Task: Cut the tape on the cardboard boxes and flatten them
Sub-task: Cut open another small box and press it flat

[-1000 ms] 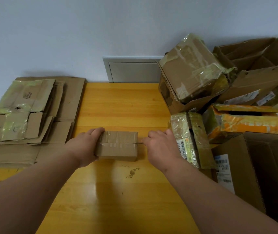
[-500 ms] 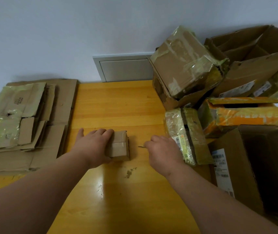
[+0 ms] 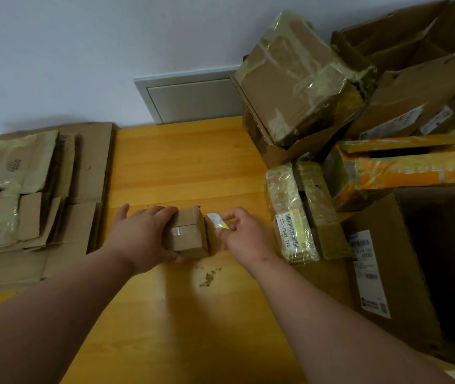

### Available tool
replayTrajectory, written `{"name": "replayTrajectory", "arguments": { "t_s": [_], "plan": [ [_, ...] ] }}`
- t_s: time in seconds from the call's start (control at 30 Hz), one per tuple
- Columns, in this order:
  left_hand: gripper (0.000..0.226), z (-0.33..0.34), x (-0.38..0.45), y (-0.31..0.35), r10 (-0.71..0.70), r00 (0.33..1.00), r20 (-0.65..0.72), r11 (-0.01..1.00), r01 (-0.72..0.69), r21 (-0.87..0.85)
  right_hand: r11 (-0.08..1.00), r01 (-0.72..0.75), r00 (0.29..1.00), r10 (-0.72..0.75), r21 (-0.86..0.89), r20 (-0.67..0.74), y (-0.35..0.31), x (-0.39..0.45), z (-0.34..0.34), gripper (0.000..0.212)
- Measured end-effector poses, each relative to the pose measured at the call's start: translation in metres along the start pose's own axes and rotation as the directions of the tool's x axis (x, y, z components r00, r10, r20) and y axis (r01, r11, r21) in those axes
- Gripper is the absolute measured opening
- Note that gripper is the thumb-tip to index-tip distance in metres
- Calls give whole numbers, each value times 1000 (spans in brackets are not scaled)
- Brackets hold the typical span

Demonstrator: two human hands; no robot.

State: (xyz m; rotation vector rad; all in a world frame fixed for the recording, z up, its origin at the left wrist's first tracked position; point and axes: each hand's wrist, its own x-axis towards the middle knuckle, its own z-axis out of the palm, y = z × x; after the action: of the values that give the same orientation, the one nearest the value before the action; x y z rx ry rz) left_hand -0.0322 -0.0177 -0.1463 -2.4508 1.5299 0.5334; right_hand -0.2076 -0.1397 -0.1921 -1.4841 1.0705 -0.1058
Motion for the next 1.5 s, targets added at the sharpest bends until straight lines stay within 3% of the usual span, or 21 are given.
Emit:
{"name": "replayTrajectory", "arguments": {
  "t_s": [0.63,0.77,1.0,1.13,1.3,1.5],
  "plan": [
    [100,4,0,-2,17,1000,-21,1000,-17,7,999,2,998,1,44,-57,-9,14,18,15],
    [98,6,-1,-3,23,999,-37,1000,-24,-11,997,49,998,-46,66,-50,-5,12,19,22],
    [97,6,-2,-2,21,999,-37,1000,-21,-20,998,57,995,-54,29,-89,-8,12,20,14],
    [96,6,-2,-1,17,999,-39,1000,-18,-23,992,78,992,-87,-98,-95,-7,12,16,12],
    [95,6,-3,-1,13,999,-38,1000,-14,-26,998,66,995,-66,-9,-80,-5,7,20,12],
    [98,5,-1,-1,20,999,-26,1000,-20,-14,996,84,990,-88,-43,-113,-7,9,20,14]
  ]
}}
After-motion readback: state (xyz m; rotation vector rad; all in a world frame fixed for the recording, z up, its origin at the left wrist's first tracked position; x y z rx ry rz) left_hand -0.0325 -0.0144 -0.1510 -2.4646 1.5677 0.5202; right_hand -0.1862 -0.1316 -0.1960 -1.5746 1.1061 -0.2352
